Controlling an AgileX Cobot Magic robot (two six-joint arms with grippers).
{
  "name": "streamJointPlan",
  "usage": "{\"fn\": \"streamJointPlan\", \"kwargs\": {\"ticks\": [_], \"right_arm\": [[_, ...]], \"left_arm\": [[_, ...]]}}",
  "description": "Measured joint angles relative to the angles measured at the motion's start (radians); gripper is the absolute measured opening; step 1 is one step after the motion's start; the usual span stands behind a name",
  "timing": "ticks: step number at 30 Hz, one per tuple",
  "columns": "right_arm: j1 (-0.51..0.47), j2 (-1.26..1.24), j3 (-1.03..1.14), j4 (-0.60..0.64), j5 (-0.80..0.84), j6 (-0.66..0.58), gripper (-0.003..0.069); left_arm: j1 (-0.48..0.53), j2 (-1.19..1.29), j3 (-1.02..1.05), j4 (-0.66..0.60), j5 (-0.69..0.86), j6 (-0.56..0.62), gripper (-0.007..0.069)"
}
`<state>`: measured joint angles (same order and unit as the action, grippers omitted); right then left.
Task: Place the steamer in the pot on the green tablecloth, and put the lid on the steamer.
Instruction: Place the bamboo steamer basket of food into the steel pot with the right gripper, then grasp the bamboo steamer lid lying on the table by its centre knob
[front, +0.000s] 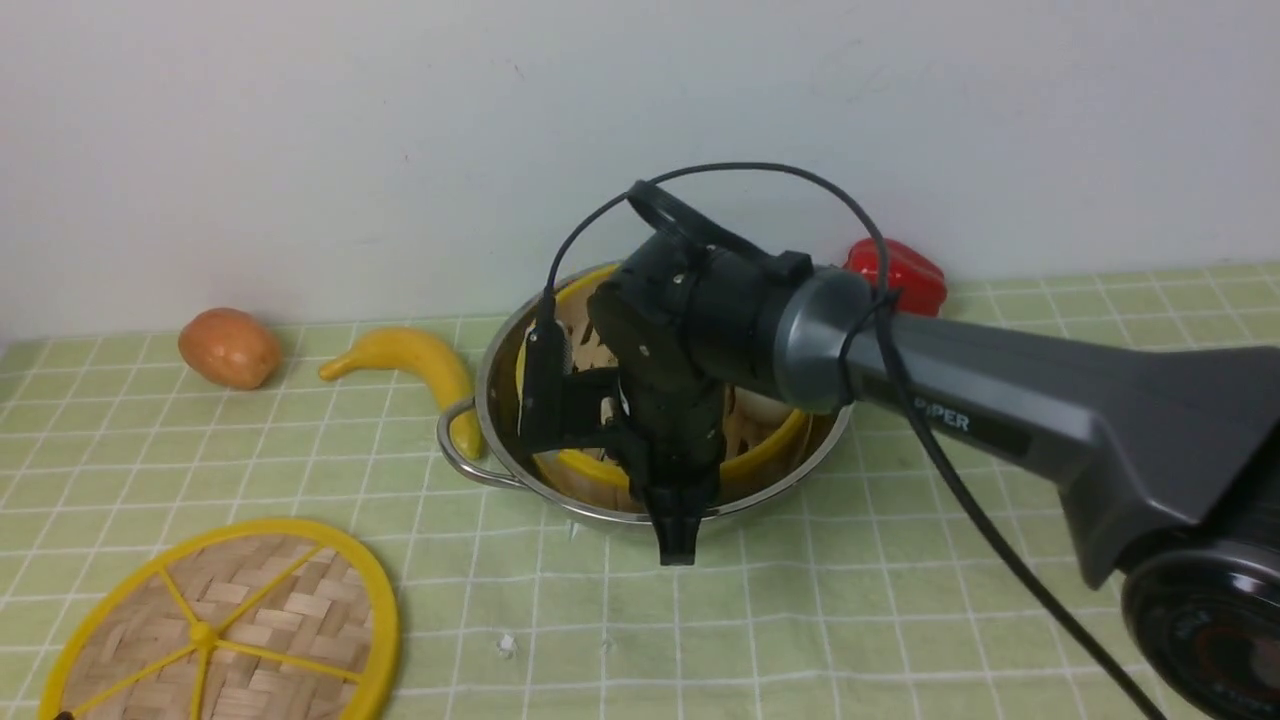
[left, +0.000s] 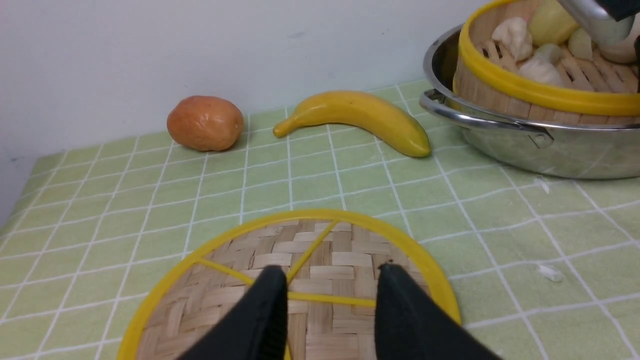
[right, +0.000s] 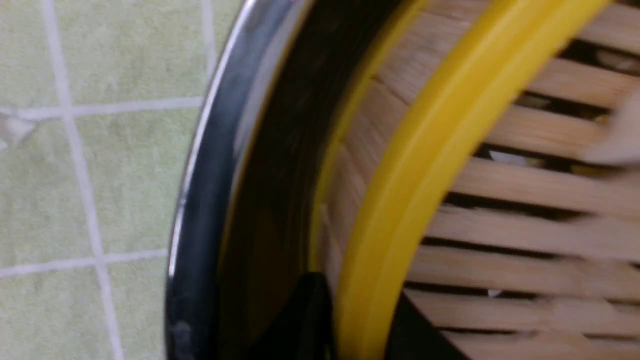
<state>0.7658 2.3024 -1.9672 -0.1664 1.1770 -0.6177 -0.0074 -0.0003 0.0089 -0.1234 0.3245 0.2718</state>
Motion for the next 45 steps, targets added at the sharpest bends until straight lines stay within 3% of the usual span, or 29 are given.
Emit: {"fn": "streamJointPlan", "kwargs": {"ticks": [2, 3, 4, 8, 14, 17, 20, 22, 25, 27, 38, 45], "right_arm": [[0.000, -0.002, -0.009, -0.017, 0.001, 0.003, 0.0270], [0.000, -0.003, -0.011, -0.017, 0.001, 0.003, 0.0279], [0.000, -0.006, -0.029, -0.021, 0.009, 0.008, 0.0358], [0.000, -0.009, -0.116, -0.016, 0.063, 0.033, 0.0479], [0.000, -0.038, -0.323, -0.027, 0.055, 0.137, 0.0536], [0.000, -0.061, -0.436, -0.063, 0.053, 0.281, 0.0506], [0.000, -0.088, -0.507, -0.108, 0.051, 0.413, 0.0431], [0.000, -0.137, -0.537, -0.131, 0.049, 0.527, 0.0271], [0.000, -0.201, -0.540, -0.119, 0.050, 0.602, 0.0057], [0.000, -0.242, -0.543, -0.091, 0.050, 0.637, -0.0005], [0.000, -0.319, -0.550, 0.128, 0.052, 0.712, -0.0009], [-0.008, -0.326, -0.510, 0.166, 0.049, 0.639, 0.0001]], "left_arm": [[0.000, 0.000, 0.000, 0.000, 0.000, 0.000, 0.0243], [0.000, 0.000, 0.000, 0.000, 0.000, 0.000, 0.0243], [0.000, 0.000, 0.000, 0.000, 0.000, 0.000, 0.0243], [0.000, 0.000, 0.000, 0.000, 0.000, 0.000, 0.0243], [0.000, 0.000, 0.000, 0.000, 0.000, 0.000, 0.0243], [0.000, 0.000, 0.000, 0.000, 0.000, 0.000, 0.0243], [0.000, 0.000, 0.000, 0.000, 0.000, 0.000, 0.0243], [0.000, 0.000, 0.000, 0.000, 0.000, 0.000, 0.0243], [0.000, 0.000, 0.000, 0.000, 0.000, 0.000, 0.0243], [0.000, 0.000, 0.000, 0.000, 0.000, 0.000, 0.0243], [0.000, 0.000, 0.000, 0.000, 0.000, 0.000, 0.0243], [0.000, 0.000, 0.000, 0.000, 0.000, 0.000, 0.0243]]}}
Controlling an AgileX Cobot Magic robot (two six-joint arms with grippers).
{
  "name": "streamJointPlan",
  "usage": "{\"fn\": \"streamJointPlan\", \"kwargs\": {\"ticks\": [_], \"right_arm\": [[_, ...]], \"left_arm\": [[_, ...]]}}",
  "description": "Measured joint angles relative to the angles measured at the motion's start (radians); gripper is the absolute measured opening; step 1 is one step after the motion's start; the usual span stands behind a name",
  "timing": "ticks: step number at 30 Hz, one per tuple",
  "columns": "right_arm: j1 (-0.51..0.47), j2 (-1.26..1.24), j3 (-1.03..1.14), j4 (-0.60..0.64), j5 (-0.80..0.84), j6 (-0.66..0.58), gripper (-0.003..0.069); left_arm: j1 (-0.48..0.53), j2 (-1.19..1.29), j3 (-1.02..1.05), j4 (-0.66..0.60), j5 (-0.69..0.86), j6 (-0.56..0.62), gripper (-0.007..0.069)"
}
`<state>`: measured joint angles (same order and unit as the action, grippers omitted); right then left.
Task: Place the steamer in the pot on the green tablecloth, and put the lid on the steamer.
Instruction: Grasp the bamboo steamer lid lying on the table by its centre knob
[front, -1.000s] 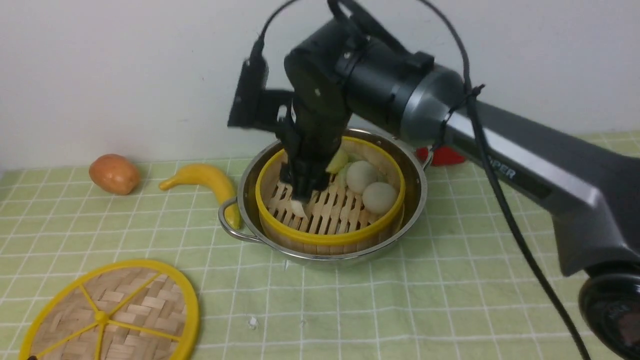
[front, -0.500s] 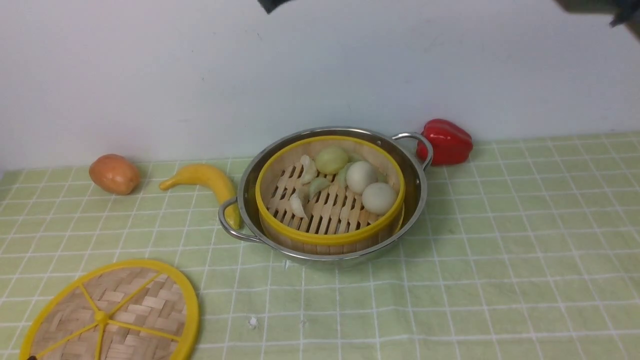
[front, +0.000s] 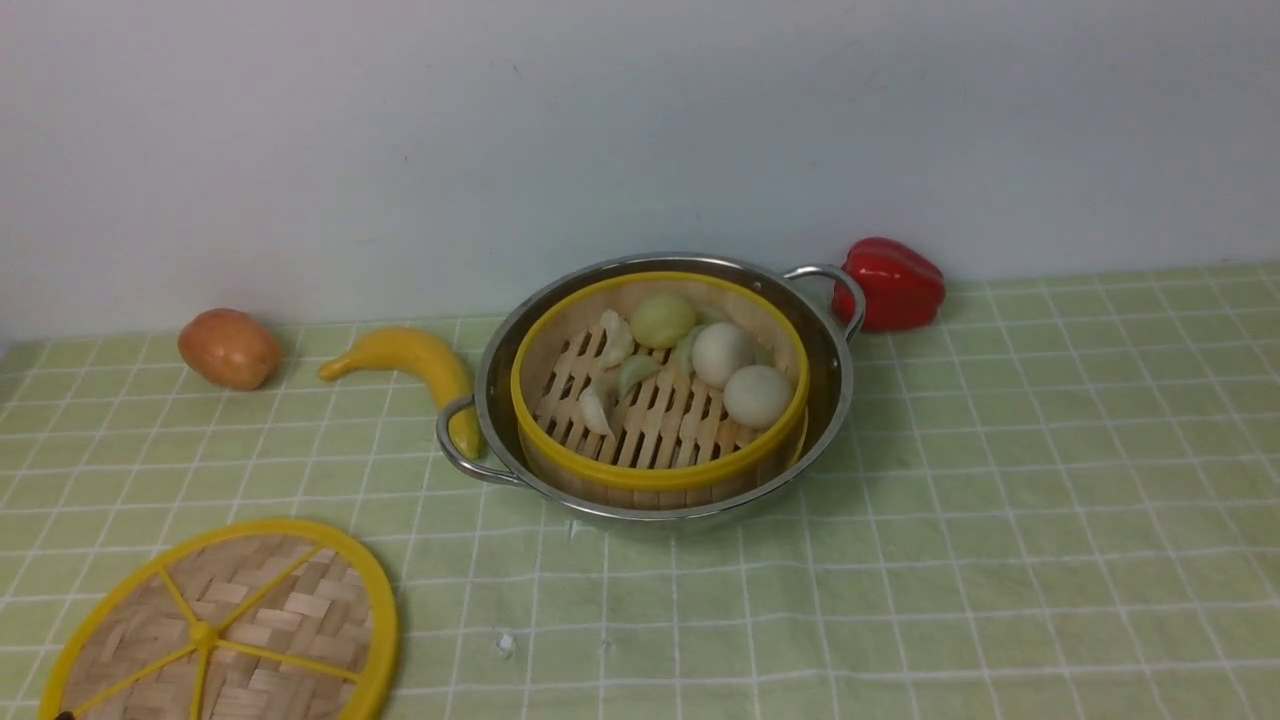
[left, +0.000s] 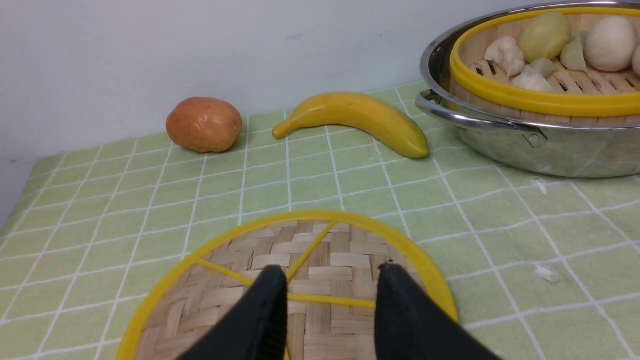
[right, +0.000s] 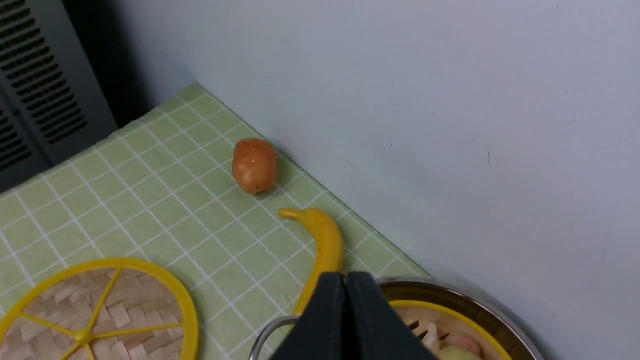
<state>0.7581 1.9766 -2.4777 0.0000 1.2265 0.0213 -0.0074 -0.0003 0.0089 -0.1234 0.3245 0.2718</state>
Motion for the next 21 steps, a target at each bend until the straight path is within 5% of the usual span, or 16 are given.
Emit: {"fn": "streamJointPlan", "kwargs": {"ticks": [4, 9, 13, 18, 21], "right_arm": [[-0.004, -0.072, 0.184, -0.006, -0.001, -0.004, 0.0006], [-0.009, -0.365, 0.796, -0.007, -0.036, 0.019, 0.0025], [-0.040, -0.591, 1.191, -0.012, -0.223, 0.029, 0.0043], [-0.213, -0.992, 1.800, -0.022, -0.671, 0.114, 0.0076], [-0.294, -1.130, 1.965, -0.029, -0.807, 0.146, 0.0086]], "left_arm": [[0.000, 0.000, 0.000, 0.000, 0.000, 0.000, 0.0243], [0.000, 0.000, 0.000, 0.000, 0.000, 0.000, 0.0243], [0.000, 0.000, 0.000, 0.000, 0.000, 0.000, 0.0243], [0.000, 0.000, 0.000, 0.000, 0.000, 0.000, 0.0243], [0.000, 0.000, 0.000, 0.000, 0.000, 0.000, 0.0243]]}}
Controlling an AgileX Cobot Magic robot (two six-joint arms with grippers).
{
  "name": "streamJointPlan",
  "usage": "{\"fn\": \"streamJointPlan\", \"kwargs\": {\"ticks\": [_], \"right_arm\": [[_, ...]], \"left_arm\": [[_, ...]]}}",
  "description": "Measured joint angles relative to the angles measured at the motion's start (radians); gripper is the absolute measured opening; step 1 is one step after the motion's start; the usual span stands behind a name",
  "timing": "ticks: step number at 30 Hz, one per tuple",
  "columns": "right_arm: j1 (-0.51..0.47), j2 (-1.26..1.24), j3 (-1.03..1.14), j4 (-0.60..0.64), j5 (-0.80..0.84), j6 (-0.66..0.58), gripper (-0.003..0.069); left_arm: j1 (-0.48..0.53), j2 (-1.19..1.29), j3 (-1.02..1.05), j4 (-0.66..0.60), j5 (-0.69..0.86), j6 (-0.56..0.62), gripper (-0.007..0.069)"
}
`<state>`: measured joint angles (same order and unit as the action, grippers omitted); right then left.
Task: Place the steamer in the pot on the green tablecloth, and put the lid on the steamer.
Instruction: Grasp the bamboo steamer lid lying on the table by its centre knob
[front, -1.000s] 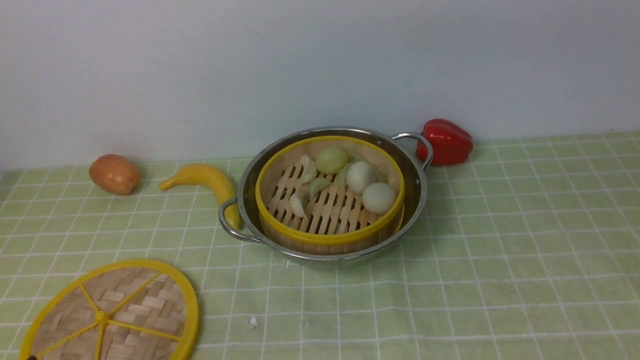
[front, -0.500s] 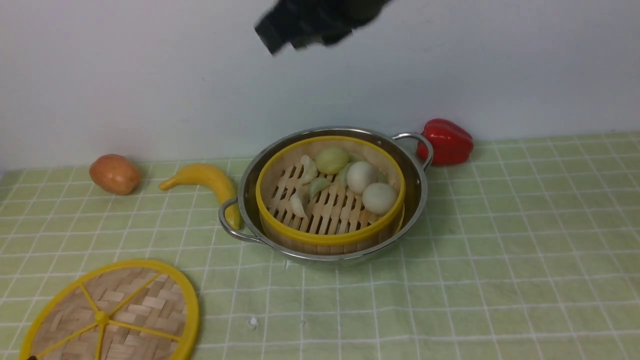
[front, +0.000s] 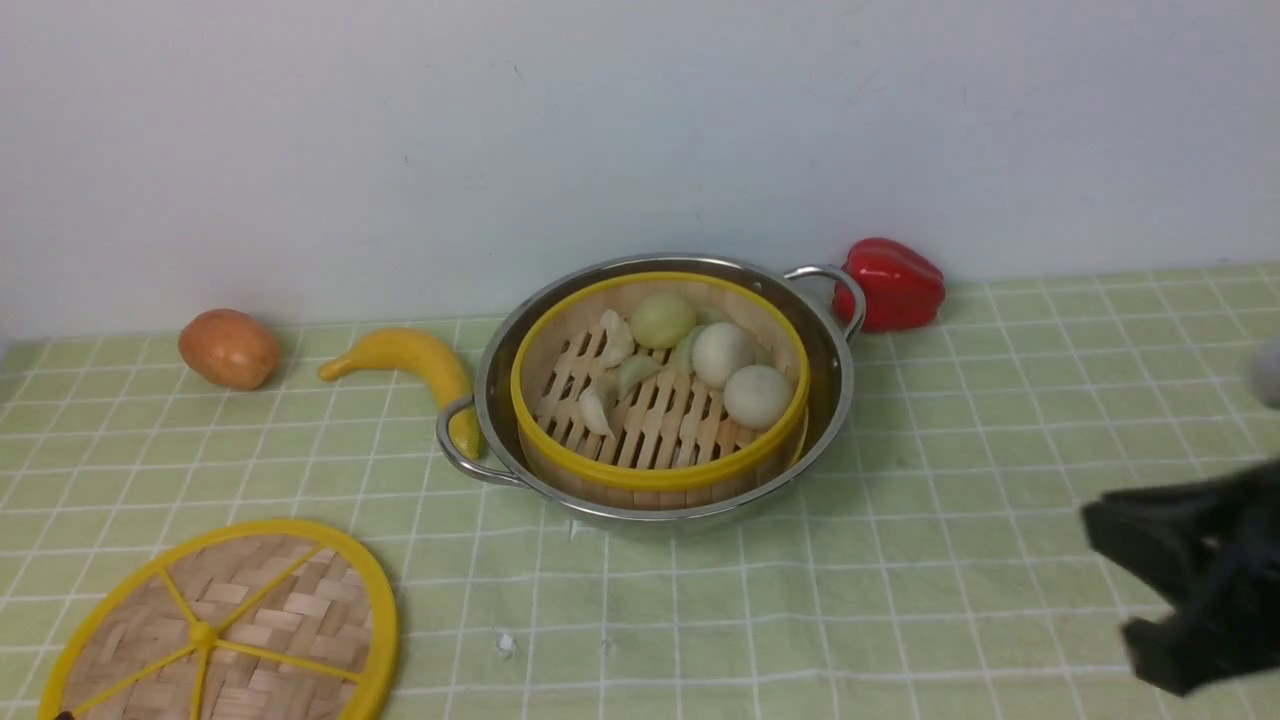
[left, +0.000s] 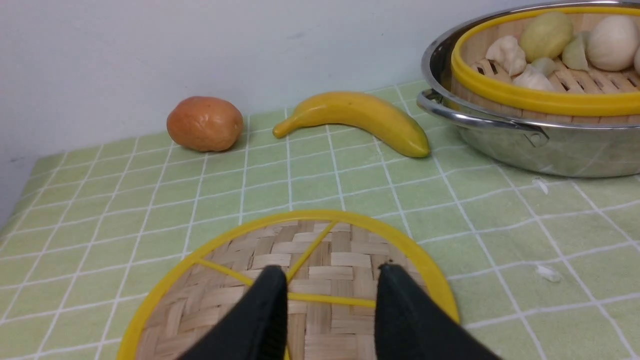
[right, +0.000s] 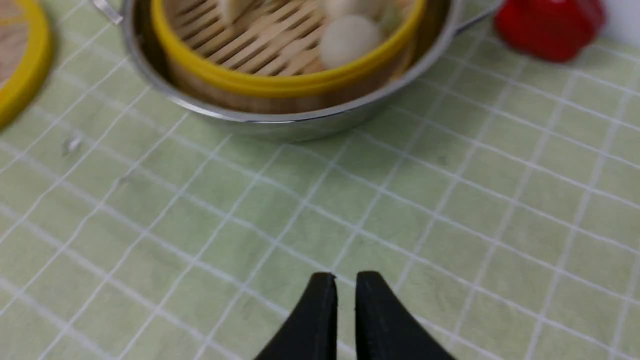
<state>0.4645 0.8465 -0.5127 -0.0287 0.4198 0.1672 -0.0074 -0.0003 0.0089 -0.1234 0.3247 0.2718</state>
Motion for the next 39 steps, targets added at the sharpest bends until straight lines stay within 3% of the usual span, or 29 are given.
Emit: {"fn": "streamJointPlan", "kwargs": {"ticks": [5, 13, 22, 39], "right_arm": [[-0.187, -0.335, 0.301, -0.026, -0.232, 0.021, 0.0111], [-0.351, -0.682, 0.515, -0.029, -0.277, 0.030, 0.0147], [-0.367, -0.841, 0.521, -0.029, -0.103, 0.030, 0.0173], [-0.367, -0.841, 0.521, -0.014, -0.091, 0.034, 0.0213]], "left_arm": [[0.000, 0.000, 0.000, 0.000, 0.000, 0.000, 0.0243], [0.000, 0.000, 0.000, 0.000, 0.000, 0.000, 0.0243], [0.000, 0.000, 0.000, 0.000, 0.000, 0.000, 0.0243], [0.000, 0.000, 0.000, 0.000, 0.000, 0.000, 0.0243]]}}
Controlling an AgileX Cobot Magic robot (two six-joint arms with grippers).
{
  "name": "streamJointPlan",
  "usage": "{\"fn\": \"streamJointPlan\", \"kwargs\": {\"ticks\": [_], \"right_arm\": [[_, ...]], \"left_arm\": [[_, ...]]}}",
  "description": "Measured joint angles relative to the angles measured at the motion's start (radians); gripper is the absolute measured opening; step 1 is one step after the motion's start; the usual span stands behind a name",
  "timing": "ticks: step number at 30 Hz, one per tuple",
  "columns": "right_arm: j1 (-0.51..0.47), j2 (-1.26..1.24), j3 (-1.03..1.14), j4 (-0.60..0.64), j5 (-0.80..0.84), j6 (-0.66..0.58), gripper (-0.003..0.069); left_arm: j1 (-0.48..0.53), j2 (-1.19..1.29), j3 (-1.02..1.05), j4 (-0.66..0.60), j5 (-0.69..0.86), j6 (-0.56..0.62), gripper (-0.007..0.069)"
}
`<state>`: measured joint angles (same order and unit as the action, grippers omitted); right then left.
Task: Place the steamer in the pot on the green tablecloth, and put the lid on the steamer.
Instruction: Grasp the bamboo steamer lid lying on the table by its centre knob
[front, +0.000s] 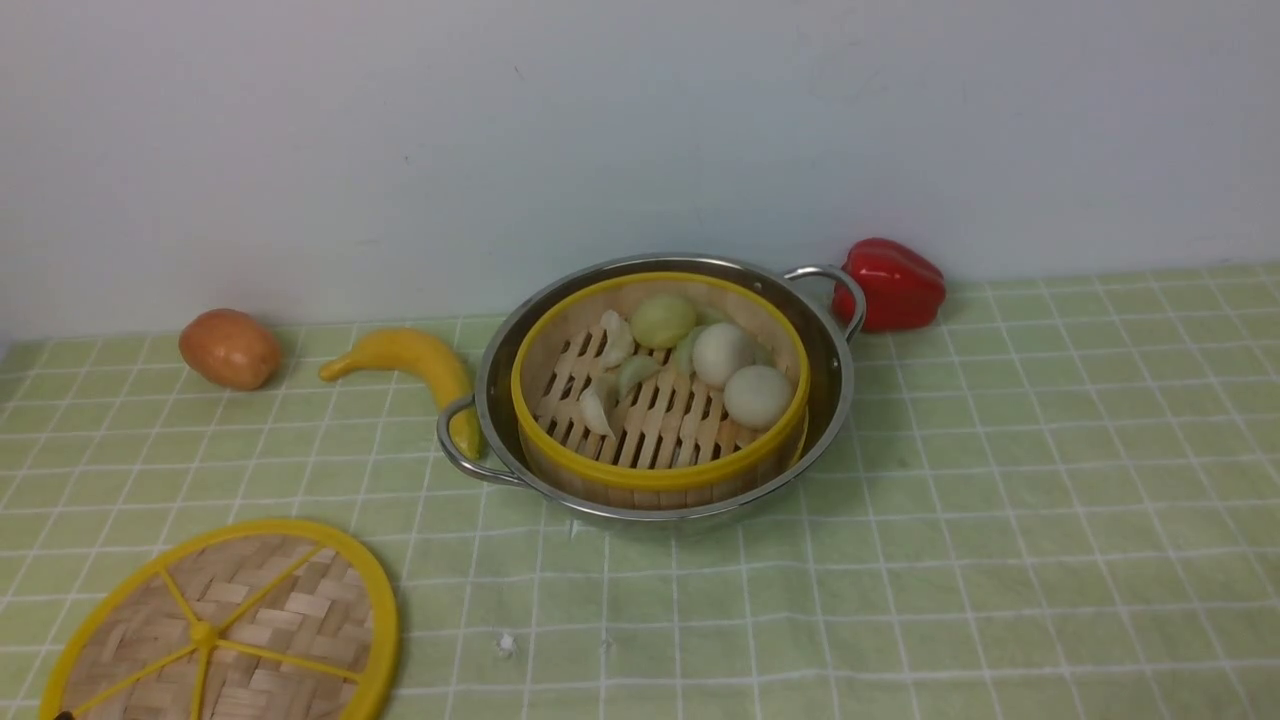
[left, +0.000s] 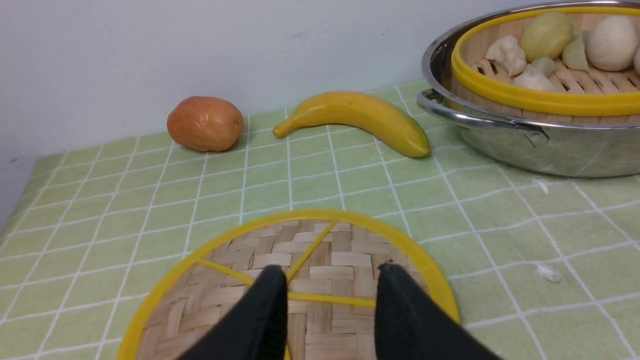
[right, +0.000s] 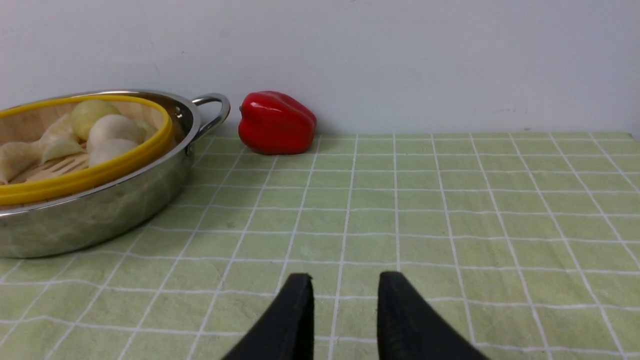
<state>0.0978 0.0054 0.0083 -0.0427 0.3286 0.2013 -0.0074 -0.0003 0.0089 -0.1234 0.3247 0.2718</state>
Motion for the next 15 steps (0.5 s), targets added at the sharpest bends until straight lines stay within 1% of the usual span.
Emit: {"fn": "streamJointPlan", "kwargs": {"ticks": [10, 13, 15], "right_arm": [[0.000, 0.000, 0.000, 0.002, 0.000, 0.000, 0.0238], [0.000, 0.000, 0.000, 0.003, 0.000, 0.000, 0.0239], [0.000, 0.000, 0.000, 0.003, 0.000, 0.000, 0.0240]], "left_arm": [[0.000, 0.000, 0.000, -0.002, -0.005, -0.001, 0.0243], [0.000, 0.000, 0.000, -0.115, -0.066, -0.034, 0.0243], [0.000, 0.000, 0.000, -0.251, -0.122, -0.071, 0.0243]]}}
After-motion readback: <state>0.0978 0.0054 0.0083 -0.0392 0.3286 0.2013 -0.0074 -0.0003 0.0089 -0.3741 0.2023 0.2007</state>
